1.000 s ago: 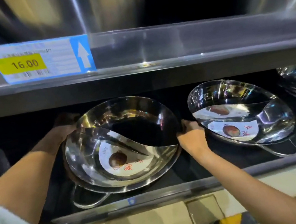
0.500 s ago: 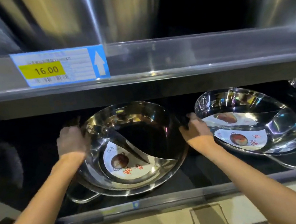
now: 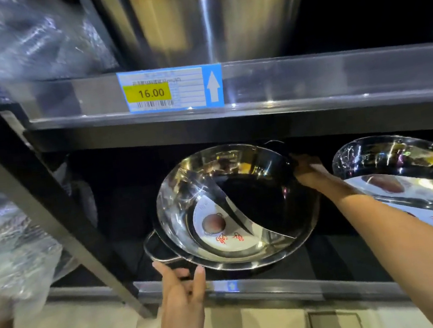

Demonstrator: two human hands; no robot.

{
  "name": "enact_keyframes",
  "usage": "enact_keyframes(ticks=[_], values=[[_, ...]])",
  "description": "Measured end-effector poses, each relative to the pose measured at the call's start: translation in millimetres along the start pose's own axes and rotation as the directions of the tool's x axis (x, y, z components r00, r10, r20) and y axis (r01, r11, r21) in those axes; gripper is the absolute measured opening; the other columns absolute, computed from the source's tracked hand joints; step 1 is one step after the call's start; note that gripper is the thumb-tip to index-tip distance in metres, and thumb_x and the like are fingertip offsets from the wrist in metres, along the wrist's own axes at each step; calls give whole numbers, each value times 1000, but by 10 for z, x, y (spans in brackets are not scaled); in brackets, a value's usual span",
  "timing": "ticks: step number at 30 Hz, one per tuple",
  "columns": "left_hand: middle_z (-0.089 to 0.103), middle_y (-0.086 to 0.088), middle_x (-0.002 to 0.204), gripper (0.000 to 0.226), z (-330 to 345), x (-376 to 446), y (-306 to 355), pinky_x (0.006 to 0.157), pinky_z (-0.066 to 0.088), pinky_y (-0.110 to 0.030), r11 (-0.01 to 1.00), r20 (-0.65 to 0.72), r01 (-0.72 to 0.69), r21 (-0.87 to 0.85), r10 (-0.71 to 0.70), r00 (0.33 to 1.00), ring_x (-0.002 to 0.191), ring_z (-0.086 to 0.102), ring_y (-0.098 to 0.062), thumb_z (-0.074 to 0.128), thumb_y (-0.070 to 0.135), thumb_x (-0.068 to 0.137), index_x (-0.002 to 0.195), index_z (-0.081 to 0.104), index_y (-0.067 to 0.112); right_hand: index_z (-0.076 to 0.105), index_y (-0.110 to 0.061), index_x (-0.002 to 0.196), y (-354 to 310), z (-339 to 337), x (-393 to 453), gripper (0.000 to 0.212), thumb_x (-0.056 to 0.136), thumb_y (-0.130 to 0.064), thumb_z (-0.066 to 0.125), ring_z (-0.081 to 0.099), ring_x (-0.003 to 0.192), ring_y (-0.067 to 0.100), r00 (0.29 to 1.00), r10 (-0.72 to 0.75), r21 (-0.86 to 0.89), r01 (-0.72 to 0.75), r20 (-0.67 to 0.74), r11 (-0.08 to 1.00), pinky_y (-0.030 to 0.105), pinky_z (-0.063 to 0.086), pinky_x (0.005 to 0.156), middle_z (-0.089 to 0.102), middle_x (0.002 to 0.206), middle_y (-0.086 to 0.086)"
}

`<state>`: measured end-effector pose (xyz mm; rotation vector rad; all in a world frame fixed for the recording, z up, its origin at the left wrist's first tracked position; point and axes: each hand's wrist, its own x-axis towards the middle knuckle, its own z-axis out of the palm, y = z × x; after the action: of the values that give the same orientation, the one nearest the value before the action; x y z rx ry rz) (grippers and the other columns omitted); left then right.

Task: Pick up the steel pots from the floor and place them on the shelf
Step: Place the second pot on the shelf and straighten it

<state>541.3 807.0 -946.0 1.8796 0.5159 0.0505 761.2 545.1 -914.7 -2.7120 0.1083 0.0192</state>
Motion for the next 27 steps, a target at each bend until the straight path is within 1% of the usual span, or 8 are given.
enact_keyframes(ticks=[3,5,9,13,15,18,21,27], values=[[50,-6,97,68,-84,284,-38,76,49,-38,999,8,-49,25,48,999,77,53,-17,52,19,91,143,13,1,59,3,114,121,-64,-201,29,88,0,49,56,113,40,999,21,76,-18,-28,997,39,45,95,60,120,27],[50,-6,99,68,-141,522,1,78,51,-46,998,-2,-65,14,65,998,82,53,-20,50,12,93,146,9,3,60,5,108,196,-83,-360,26,87,-4,49,59,106,41,993,114,76,-112,-27,991,39,48,89,63,114,29],[50,-9,105,66,-152,917,144,78,45,-39,994,14,-77,-80,78,997,76,51,-14,42,5,95,148,3,10,57,5,109,265,-25,-663,28,83,-6,52,59,106,43,963,265,118,-259,-39,959,41,49,87,62,112,30],[61,-1,84,64,-72,1007,98,73,46,-28,993,8,-101,-68,102,995,74,58,-13,44,17,96,148,8,11,48,-2,126,292,-5,-803,37,89,-7,49,56,111,40,967,252,223,-238,-34,945,40,45,92,61,120,25],[61,3,76,66,-60,1013,77,82,50,-33,992,11,-113,-61,113,993,81,61,-17,44,18,96,148,5,13,38,-7,137,307,20,-887,45,92,-7,45,55,113,39,979,205,336,-190,-7,922,41,43,97,59,123,22],[66,-8,110,62,-109,1128,119,109,39,-48,989,40,-109,-96,113,993,113,58,-29,40,14,97,149,7,18,36,-19,139,283,93,-1087,50,92,-4,43,65,93,35,980,196,560,-180,33,808,45,53,90,64,113,19],[47,-15,142,59,-203,1282,206,113,34,-45,992,31,-108,-64,110,993,129,46,-31,37,13,97,148,10,25,30,-21,142,230,178,-1238,56,92,2,41,63,85,28,978,164,713,-208,131,670,47,55,90,63,110,18],[36,-11,151,53,-288,1218,130,98,47,-41,995,165,-88,-44,95,982,121,54,-28,39,22,98,146,19,13,-3,-38,146,219,203,-1314,76,96,2,38,51,124,24,965,85,889,-262,249,375,46,34,113,48,141,6]])
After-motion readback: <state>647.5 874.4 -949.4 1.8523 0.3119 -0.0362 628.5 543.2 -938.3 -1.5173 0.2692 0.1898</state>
